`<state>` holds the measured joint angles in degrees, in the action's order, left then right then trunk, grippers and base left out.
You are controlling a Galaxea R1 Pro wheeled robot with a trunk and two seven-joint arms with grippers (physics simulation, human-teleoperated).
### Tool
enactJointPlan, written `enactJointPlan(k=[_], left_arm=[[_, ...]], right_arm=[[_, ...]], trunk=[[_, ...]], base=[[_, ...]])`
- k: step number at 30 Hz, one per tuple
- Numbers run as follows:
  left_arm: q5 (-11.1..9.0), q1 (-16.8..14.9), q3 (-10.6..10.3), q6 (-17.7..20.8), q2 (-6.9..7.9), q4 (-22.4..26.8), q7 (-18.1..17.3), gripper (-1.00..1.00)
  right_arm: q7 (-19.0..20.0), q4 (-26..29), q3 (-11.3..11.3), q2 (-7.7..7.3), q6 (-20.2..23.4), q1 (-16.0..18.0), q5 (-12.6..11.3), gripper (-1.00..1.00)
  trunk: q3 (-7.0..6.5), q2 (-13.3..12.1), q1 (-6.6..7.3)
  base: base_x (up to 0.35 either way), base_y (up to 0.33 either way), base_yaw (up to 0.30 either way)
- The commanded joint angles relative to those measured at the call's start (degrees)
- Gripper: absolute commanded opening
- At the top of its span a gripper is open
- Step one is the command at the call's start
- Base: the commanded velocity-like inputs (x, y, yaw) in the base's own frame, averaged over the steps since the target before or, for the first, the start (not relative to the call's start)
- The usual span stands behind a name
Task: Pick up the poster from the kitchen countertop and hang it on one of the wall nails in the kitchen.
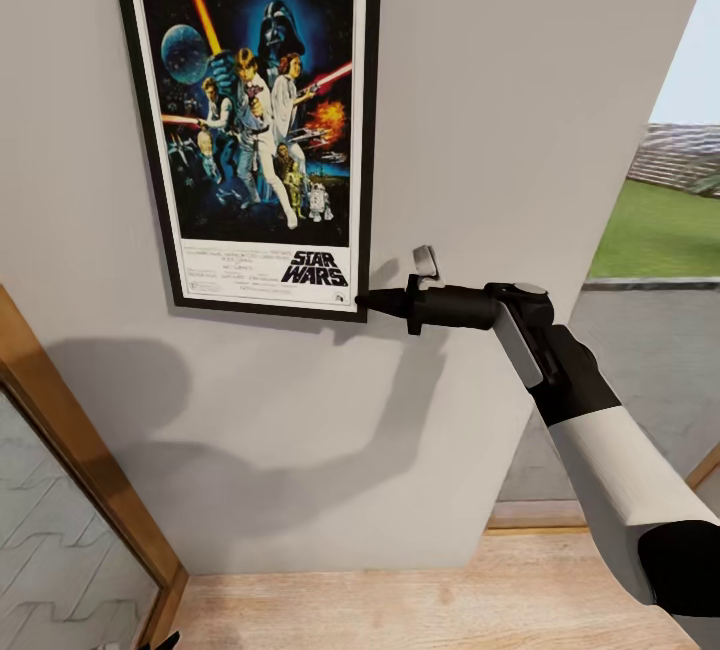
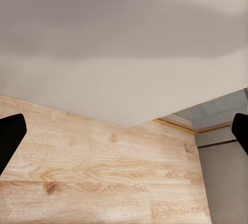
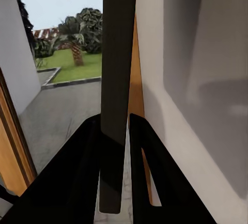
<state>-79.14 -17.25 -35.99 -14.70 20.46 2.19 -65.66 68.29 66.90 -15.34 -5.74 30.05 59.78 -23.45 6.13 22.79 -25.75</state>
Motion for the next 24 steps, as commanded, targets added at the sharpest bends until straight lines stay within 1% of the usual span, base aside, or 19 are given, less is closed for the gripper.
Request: enactJointPlan(k=[1,24], left_arm=[[-0.4,-0.03,-0.49,-0.33,0.02,0.01,-0.08,1.0],[-0.4,0.0,-0.52,-0.32,-0.11,0.01,-0.06,1.0]], right_arm=[[-0.09,-0.01,-0.13,-0.06,0.56,0.07,-0.54,-1.0],[-0.07,0.42,-0.13,-0.06,0.61,0.01,-0.72,-1.0]], trunk=[[0.13,0.13,-0.04],[0.13,0.13,-0.04]], base=[[0.0,0.0,0.0],[0.002,0.0,0.0]])
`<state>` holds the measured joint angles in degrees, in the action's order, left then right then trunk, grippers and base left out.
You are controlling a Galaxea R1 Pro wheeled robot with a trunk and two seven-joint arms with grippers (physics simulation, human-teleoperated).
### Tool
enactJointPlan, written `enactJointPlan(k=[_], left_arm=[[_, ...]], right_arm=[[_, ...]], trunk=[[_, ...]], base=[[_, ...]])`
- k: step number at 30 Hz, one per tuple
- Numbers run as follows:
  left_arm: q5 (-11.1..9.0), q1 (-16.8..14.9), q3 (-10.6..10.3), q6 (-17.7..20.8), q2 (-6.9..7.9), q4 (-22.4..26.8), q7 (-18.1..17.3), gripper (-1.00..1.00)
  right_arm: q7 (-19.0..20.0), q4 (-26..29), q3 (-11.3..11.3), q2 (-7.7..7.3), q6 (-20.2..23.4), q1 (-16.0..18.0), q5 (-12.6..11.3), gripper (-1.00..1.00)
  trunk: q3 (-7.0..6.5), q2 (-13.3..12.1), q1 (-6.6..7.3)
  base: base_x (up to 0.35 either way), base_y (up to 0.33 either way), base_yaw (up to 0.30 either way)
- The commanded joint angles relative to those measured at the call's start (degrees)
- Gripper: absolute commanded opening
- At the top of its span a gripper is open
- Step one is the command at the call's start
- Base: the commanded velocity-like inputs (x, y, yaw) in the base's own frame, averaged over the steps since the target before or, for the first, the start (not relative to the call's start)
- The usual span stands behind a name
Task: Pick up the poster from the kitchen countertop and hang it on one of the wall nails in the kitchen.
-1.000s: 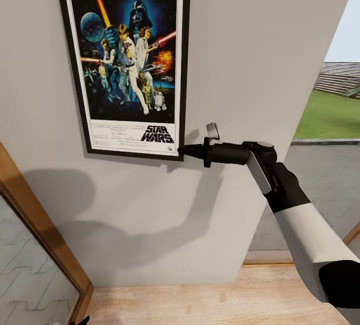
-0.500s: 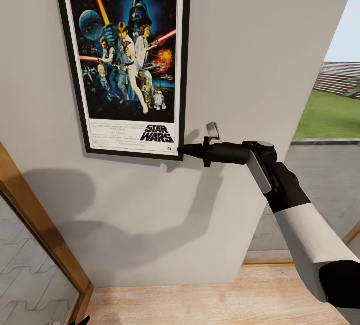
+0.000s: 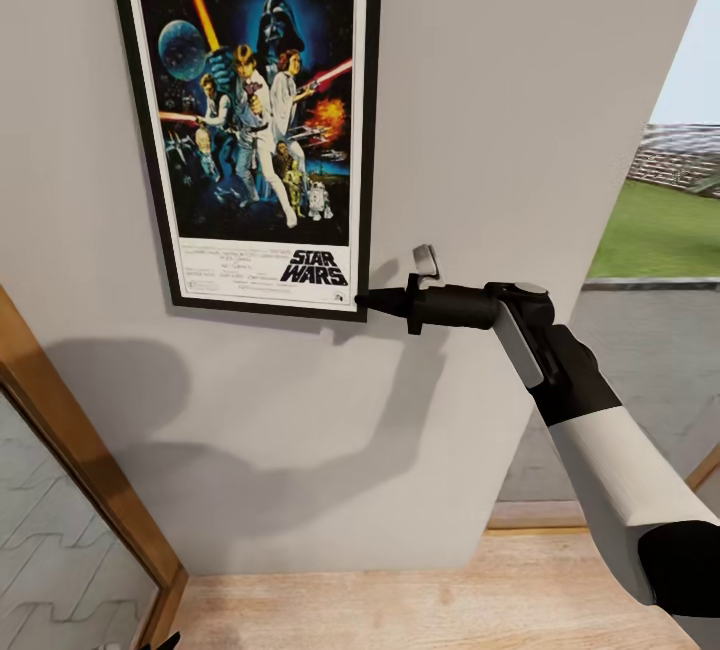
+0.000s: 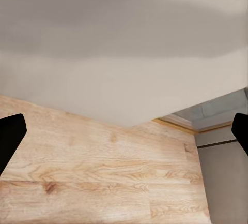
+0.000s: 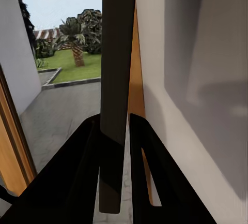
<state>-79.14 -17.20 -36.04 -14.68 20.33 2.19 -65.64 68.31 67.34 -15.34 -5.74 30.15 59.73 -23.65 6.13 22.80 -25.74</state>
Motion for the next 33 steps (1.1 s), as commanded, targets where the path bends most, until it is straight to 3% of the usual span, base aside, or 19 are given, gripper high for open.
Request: enactJointPlan(k=[1,4,5,8,9,10,33], left_arm=[[-0.4,-0.04,-0.5,-0.34,0.01,0.01,-0.06,1.0],[-0.4,-0.05,-0.61,-0.32,0.02,0.02,-0.08,1.0],[-0.4,-0.04,-0.65,-0.35,0.04,0.01,-0.09,1.0],[-0.4,-0.03,-0.67,-0.35,0.05,0.01,-0.05,1.0],[-0.4,-0.03,-0.68,-0.35,0.05,0.01,-0.04,1.0],[-0.4,-0.03,-0.69,-0.35,0.06,0.01,-0.03,1.0],[-0.4,-0.02,-0.7,-0.35,0.06,0.01,-0.01,1.0]], right_arm=[[-0.09,-0.01,-0.13,-0.06,0.5,0.06,-0.52,-1.0],[-0.1,-0.01,-0.09,-0.06,0.45,0.06,-0.52,-1.0],[4.06,10.09,-6.86,-0.84,-3.04,0.62,-3.07,-1.0],[3.98,9.61,-6.32,-0.06,-1.92,0.04,-2.38,-1.0],[-0.11,-0.01,0.28,-0.06,0.44,0.04,-0.52,-1.0],[-0.11,-0.01,0.3,-0.06,0.39,0.04,-0.52,1.0],[-0.11,-0.01,0.4,-0.06,0.43,0.04,-0.58,1.0]], trunk=[[0.13,0.12,-0.04],[0.13,0.12,-0.04],[0.13,0.12,-0.04],[0.13,0.12,-0.04],[0.13,0.12,-0.04],[0.13,0.12,-0.04],[0.13,0.12,-0.04]], base=[[0.102,0.0,0.0],[0.163,0.0,0.0],[0.073,0.0,0.0],[0.036,0.0,0.0],[0.019,0.0,0.0],[0.01,0.0,0.0],[-0.022,0.0,0.0]])
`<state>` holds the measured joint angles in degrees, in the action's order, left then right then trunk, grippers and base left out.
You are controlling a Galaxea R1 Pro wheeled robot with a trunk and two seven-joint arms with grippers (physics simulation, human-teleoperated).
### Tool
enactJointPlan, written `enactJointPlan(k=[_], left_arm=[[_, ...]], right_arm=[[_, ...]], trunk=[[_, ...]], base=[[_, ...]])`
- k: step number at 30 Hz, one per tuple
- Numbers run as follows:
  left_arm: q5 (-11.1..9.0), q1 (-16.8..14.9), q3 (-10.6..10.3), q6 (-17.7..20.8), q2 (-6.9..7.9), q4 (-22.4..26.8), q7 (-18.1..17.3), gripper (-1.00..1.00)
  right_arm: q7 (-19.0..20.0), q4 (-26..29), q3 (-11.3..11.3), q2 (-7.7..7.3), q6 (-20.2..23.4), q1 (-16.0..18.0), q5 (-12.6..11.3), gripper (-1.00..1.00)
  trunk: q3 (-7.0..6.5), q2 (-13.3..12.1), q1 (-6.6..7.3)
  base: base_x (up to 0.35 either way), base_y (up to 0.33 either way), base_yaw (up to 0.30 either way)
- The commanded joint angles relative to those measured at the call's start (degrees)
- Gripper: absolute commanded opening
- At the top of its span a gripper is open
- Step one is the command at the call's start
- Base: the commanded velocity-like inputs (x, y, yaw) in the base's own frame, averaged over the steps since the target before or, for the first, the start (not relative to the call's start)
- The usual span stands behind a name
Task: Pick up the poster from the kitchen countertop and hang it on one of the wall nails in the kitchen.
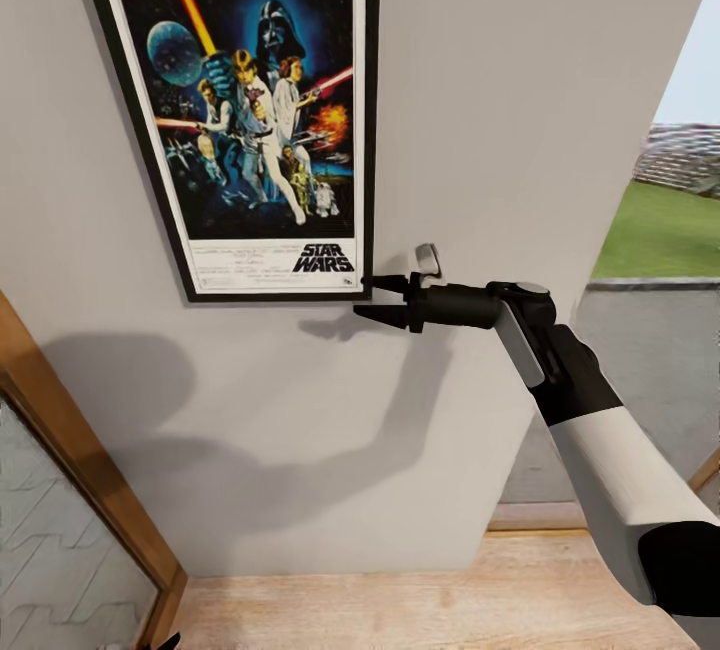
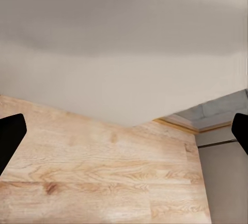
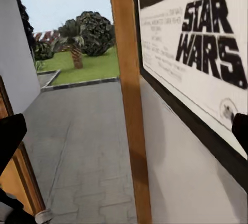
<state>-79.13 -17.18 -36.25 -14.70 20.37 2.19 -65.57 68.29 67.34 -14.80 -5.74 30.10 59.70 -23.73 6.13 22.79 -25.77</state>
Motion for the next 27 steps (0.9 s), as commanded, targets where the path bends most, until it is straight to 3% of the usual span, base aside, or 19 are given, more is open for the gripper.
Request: enactJointPlan(k=[1,11,17,18,21,22,26,27], left_arm=[[-0.41,-0.04,-0.49,-0.35,0.02,0.01,-0.08,1.0],[-0.41,-0.04,-0.5,-0.36,0.02,0.03,-0.09,1.0],[-0.41,-0.04,-0.49,-0.35,0.02,0.02,-0.14,1.0],[-0.41,-0.04,-0.52,-0.34,0.02,0.05,-0.16,1.0],[-0.41,-0.04,-0.54,-0.35,0.02,0.07,-0.16,1.0],[-0.37,-0.04,-0.58,-0.38,0.0,0.08,-0.17,1.0],[-0.34,-0.04,-0.68,-0.36,-0.05,0.09,-0.17,1.0],[-0.33,-0.04,-0.7,-0.37,-0.06,0.09,-0.17,1.0]], right_arm=[[-0.08,-0.01,-0.14,-0.06,0.49,0.07,-0.51,1.0],[-0.08,-0.01,-0.09,-0.06,0.49,0.07,-0.52,1.0],[0.09,-0.02,-0.16,-0.2,0.72,0.05,-0.54,1.0],[0.31,0.03,-0.18,-0.45,0.45,-2.39,-1.93,1.0],[1.44,0.92,-0.16,-0.62,0.29,-5.35,-2.39,1.0],[3.2,3.01,-0.09,-0.75,0.0,-9.86,-2.52,1.0],[4.76,6.85,0.31,-0.95,-3.0,-19.02,-2.6,1.0],[5.04,7.89,0.38,-1.19,-5.07,-22.89,-2.58,1.0]], trunk=[[0.13,0.13,-0.02],[0.13,0.13,-0.02],[0.13,0.13,-0.02],[0.13,0.13,-0.02],[0.13,0.13,-0.02],[0.13,0.13,-0.02],[0.13,0.13,-0.02],[0.13,0.13,-0.02]], base=[[-0.237,0.0,0.0],[-0.221,0.0,0.0],[-0.061,0.0,0.0],[-0.003,0.0,0.0],[-0.002,0.0,0.0],[0.0,0.0,0.0],[0.0,0.0,0.0],[0.0,0.0,0.0]])
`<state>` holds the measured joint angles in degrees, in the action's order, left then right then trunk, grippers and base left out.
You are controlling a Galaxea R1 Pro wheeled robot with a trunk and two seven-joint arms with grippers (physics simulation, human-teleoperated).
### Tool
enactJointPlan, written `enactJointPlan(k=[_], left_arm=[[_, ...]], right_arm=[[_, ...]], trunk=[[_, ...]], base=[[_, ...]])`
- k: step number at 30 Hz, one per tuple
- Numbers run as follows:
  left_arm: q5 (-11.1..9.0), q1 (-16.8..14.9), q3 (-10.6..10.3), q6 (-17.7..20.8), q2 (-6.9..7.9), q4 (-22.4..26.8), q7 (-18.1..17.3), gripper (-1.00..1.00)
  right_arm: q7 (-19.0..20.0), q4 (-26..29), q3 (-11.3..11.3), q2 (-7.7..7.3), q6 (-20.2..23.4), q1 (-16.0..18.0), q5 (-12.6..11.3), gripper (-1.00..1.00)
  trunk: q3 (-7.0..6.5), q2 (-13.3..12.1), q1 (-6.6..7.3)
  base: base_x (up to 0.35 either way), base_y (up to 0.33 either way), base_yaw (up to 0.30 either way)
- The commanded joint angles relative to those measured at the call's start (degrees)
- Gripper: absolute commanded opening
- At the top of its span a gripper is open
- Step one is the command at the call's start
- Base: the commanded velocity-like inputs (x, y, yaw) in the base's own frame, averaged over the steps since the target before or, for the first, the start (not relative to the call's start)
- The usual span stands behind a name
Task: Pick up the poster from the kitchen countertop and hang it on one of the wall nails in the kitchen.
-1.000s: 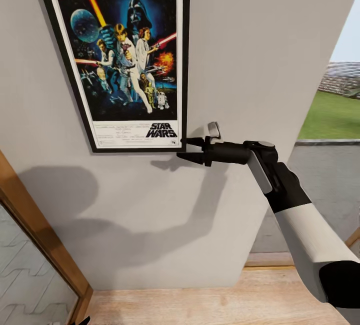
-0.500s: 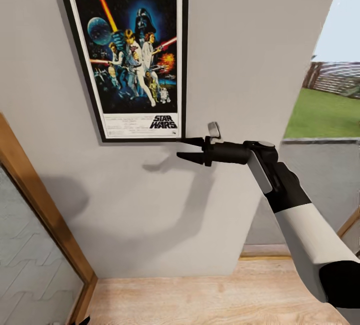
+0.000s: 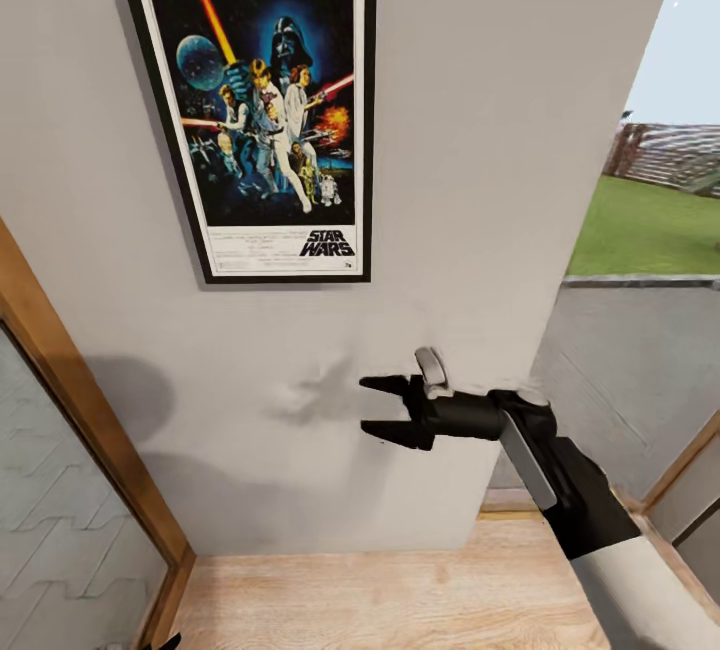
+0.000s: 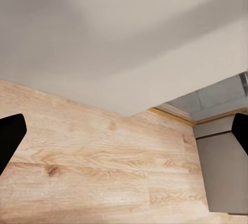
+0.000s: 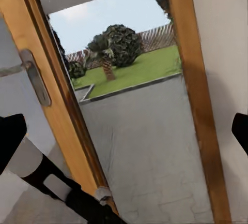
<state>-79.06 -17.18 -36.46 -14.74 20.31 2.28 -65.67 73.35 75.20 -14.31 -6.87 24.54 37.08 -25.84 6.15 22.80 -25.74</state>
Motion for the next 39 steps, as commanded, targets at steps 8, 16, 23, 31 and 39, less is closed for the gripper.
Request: enactJointPlan(k=[8,16,23,31,39], left_arm=[[-0.38,-0.04,-0.73,-0.37,-0.14,-0.04,-0.02,1.0],[-0.28,-0.04,-0.87,-0.3,-0.32,-0.08,0.01,1.0],[-0.3,-0.04,-0.89,-0.33,-1.77,-0.18,0.24,1.0],[0.11,-0.04,-0.93,-0.38,-5.87,-0.3,26.29,1.0],[0.16,-0.04,-1.0,-0.38,-6.64,-0.25,38.79,1.0]], right_arm=[[0.41,0.95,0.01,-2.73,-8.55,-15.72,-0.27,1.0],[0.5,-5.81,0.44,-6.32,-15.96,-26.96,-0.19,1.0],[0.15,-34.65,0.58,-8.17,-28.96,-31.63,-0.17,1.0],[-26.75,-59.82,-0.03,-6.86,-38.69,-31.9,-0.1,1.0],[-36.99,-60.41,-0.1,-6.37,-38.71,-31.79,-0.03,1.0]], trunk=[[0.11,0.12,-0.04],[0.11,0.12,-0.04],[0.11,0.12,-0.04],[0.11,0.12,-0.04],[0.11,0.12,-0.04]], base=[[0.0,0.0,0.0],[0.0,0.0,0.0],[0.0,0.0,0.0],[0.0,0.0,0.0],[0.0,0.0,0.0]])
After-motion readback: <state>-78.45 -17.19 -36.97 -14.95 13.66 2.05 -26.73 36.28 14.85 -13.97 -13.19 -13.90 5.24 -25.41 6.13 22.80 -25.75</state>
